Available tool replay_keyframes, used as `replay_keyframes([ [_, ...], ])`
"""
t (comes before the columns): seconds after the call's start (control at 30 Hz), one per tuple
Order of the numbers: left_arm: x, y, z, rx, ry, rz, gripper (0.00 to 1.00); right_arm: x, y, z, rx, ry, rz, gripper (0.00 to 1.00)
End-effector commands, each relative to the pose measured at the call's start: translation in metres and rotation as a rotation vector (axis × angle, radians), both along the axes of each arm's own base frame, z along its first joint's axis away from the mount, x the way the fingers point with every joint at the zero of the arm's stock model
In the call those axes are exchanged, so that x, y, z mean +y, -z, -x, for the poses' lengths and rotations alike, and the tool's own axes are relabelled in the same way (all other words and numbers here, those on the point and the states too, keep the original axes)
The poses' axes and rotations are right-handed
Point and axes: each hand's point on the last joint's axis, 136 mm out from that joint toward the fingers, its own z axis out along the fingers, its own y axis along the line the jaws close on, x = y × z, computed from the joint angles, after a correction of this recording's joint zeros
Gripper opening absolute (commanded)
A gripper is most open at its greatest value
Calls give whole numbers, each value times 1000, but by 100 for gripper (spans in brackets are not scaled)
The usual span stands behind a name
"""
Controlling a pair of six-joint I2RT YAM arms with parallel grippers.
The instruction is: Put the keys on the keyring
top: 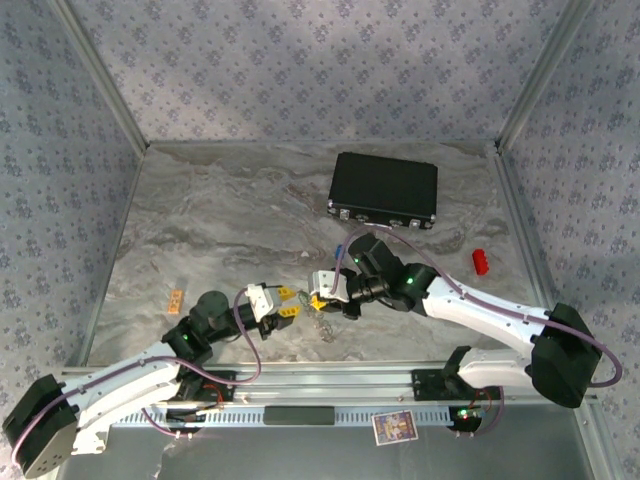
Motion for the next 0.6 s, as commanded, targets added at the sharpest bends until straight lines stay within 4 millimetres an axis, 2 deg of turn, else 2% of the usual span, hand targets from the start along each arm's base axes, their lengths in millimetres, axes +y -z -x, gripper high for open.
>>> replay_keyframes([
  [0.0,-6,-14,5,-38,39,39,34,6,-7,2,29,-10,-47,0],
  [0.2,-13,-8,13,-28,97,11,33,9,-9,3,35,-13,-56,0],
  [0.57,-21,-17,11,-52,117,13,29,11,-10,6,42,-21,-62,0],
])
